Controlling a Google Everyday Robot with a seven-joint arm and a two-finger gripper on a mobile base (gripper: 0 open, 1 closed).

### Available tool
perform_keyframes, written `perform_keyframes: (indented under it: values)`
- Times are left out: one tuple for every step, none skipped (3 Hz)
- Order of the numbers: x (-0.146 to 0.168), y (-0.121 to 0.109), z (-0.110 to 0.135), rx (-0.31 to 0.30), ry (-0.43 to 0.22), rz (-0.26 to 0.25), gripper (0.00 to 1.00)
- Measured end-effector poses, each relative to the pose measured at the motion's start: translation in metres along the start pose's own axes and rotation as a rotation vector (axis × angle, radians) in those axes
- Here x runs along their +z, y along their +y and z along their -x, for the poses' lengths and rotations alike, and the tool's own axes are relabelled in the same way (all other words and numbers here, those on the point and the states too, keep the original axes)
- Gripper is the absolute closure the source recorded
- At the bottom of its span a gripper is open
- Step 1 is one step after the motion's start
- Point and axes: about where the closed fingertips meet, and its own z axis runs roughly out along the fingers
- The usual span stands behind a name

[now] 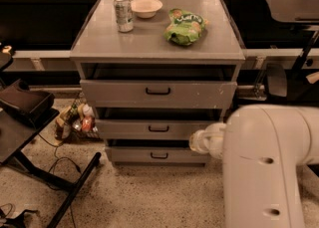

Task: Close bottom drawer

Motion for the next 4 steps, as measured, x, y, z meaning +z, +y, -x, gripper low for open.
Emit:
perform_keyframes:
  values:
    - [-0.058, -0.029, 0.011, -0.003, 0.123, 0.021, 1.00]
    - [-0.125, -0.031, 0.011, 0.030, 0.210, 0.017, 1.00]
    - [-0.190, 0.008, 0.014, 0.092, 0.220, 0.018, 1.00]
    - [-0.215, 0.028, 0.028, 0.077, 0.193, 0.020, 0.81]
